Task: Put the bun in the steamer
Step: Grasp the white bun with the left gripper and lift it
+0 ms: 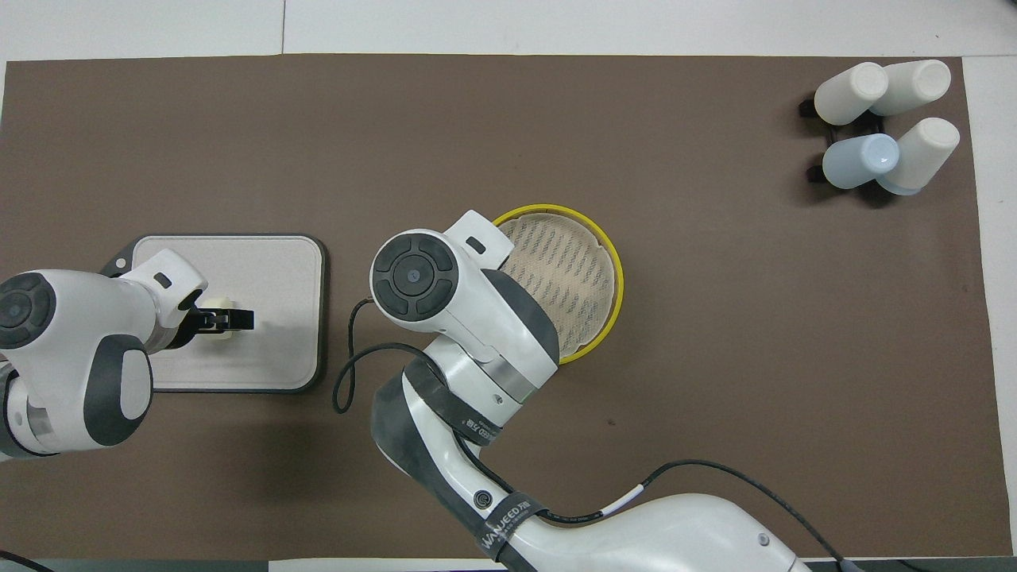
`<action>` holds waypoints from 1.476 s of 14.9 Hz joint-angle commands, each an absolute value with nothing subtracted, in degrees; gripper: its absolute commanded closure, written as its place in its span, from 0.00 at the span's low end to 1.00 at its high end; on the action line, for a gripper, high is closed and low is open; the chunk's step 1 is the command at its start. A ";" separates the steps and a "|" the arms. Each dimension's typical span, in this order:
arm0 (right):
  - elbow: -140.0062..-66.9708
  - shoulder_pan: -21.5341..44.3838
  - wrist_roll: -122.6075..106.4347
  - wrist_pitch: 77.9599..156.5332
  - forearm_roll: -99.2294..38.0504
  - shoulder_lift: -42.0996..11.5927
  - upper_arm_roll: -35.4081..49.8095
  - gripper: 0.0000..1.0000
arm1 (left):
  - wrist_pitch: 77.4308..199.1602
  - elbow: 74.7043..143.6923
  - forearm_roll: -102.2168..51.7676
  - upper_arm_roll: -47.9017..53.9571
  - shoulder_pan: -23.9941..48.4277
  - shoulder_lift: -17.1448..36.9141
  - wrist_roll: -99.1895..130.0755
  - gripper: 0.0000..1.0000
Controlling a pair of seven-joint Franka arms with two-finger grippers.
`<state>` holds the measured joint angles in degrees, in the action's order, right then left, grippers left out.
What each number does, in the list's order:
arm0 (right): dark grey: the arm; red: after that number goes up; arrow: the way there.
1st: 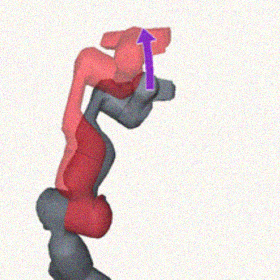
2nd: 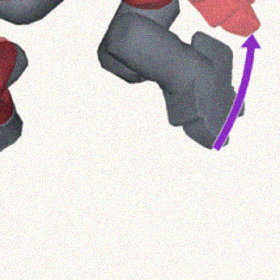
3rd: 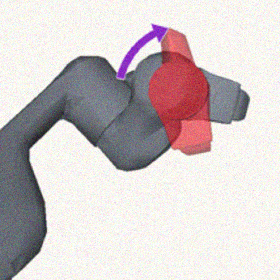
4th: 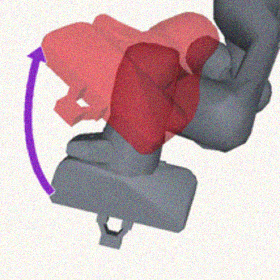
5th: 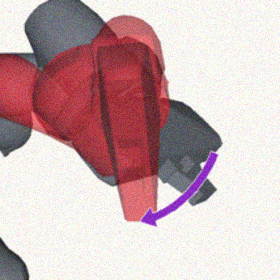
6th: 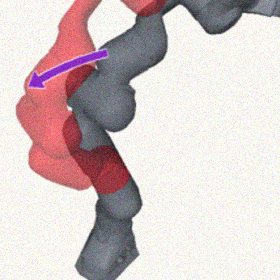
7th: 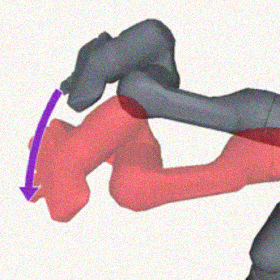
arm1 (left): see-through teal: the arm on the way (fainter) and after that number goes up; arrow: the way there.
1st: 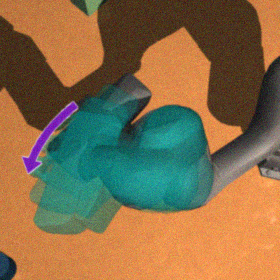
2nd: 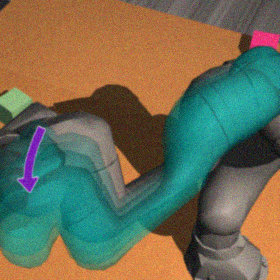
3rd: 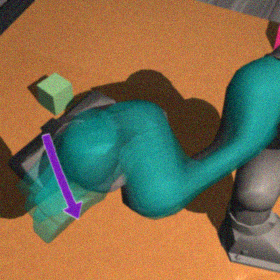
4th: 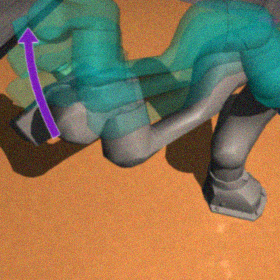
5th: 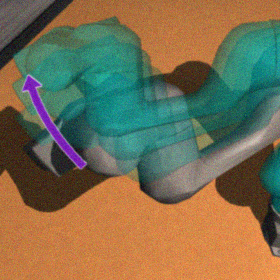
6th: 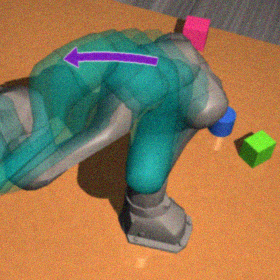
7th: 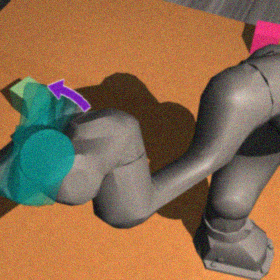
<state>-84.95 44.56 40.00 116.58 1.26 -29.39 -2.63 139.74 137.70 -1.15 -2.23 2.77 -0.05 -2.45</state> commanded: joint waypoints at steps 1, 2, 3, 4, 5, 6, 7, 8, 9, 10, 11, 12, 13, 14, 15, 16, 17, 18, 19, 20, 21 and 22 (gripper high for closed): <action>-90.61 44.65 39.55 118.91 1.23 -25.32 -2.55 0.00 | 142.11 138.78 -1.05 -2.90 3.43 -0.44 -4.21 0.00; -91.40 44.65 39.55 119.26 1.23 -25.14 -2.55 0.03 | 142.55 138.78 -1.05 -2.81 3.34 -0.35 -4.65 0.05; -91.84 44.74 39.55 119.44 1.14 -25.05 -2.55 0.24 | 142.56 138.78 -1.05 -2.90 3.34 0.00 -4.75 0.12; -92.19 44.65 39.46 119.44 1.14 -24.87 -2.55 0.46 | 142.65 138.78 -1.05 -2.90 3.43 0.00 -4.83 0.22; -92.89 44.65 39.38 119.44 1.14 -24.53 -2.55 0.66 | 142.65 138.87 -1.05 -2.90 3.43 0.00 -4.75 0.35; -93.42 44.65 39.29 119.62 1.14 -24.35 -2.55 0.76 | 142.56 138.95 -1.05 -2.90 3.43 0.00 -4.75 0.52; -93.60 44.65 39.29 119.53 1.14 -24.26 -2.55 0.85 | 142.56 138.96 -1.05 -2.90 3.43 0.00 -4.75 0.64; -93.60 44.65 39.20 119.62 1.14 -24.26 -2.55 0.98 | 142.47 138.87 -1.05 -2.90 3.34 0.00 -4.66 0.74; -93.60 44.56 38.94 119.79 1.14 -24.26 -2.55 1.00 | 142.47 138.87 -1.05 -2.90 3.25 0.00 -4.57 0.78; -93.60 44.47 38.41 120.58 1.14 -24.26 -2.55 1.00 | 142.30 138.69 -1.05 -2.90 3.08 0.09 -4.48 0.78; -93.52 44.39 38.06 120.76 1.14 -24.34 -2.55 1.00 | 141.77 138.17 -1.05 -2.90 2.82 0.17 -4.40 0.78; -93.17 44.30 37.88 120.59 1.14 -24.43 -2.55 1.00 | 141.16 137.29 -1.05 -2.90 2.90 0.44 -4.05 0.78; -92.64 44.04 37.88 120.06 1.23 -24.61 -2.55 1.00 | 139.06 135.37 -1.14 -2.81 3.34 0.96 -3.69 0.78; -91.51 43.77 37.88 119.54 1.23 -24.61 -2.64 1.00 | 135.13 132.22 -1.32 -2.81 3.43 1.31 -3.26 0.78; -90.28 43.60 37.79 117.97 1.49 -24.70 -2.64 1.00 | 130.22 128.45 -1.32 -2.81 3.51 1.58 -2.12 0.78; -87.39 42.98 37.44 115.34 1.76 -25.13 -2.81 1.00 | 125.12 124.06 -1.32 -2.81 4.12 1.67 -0.46 0.78; -85.28 41.93 35.70 112.35 1.76 -25.57 -2.81 1.00 | 121.33 120.88 -1.49 -2.81 5.00 1.67 0.87 0.78; -83.34 40.53 32.64 108.32 1.50 -25.66 -2.81 1.00 | 117.29 117.37 -1.67 -2.81 5.88 1.67 3.32 0.78; -81.84 39.65 30.00 105.15 1.06 -25.32 -2.81 1.00 | 113.68 113.68 -1.84 -2.73 7.80 1.76 7.52 0.78; -80.96 38.51 28.06 102.77 1.05 -25.05 -2.99 1.00 | 110.68 109.38 -2.02 -2.72 10.61 3.59 12.52 0.78; -80.86 36.67 26.04 100.57 1.14 -24.09 -3.16 1.00 | 107.96 104.55 -2.28 -2.81 13.33 5.52 17.70 0.78; -81.03 34.74 22.71 97.41 1.23 -22.43 -3.16 1.00 | 105.75 100.15 -2.72 -2.73 15.97 7.19 22.37 0.78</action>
<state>-81.67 38.28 28.18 102.38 1.40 -24.95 -3.56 111.33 110.41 -1.76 -2.08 10.63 1.41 13.92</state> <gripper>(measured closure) 0.912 0.775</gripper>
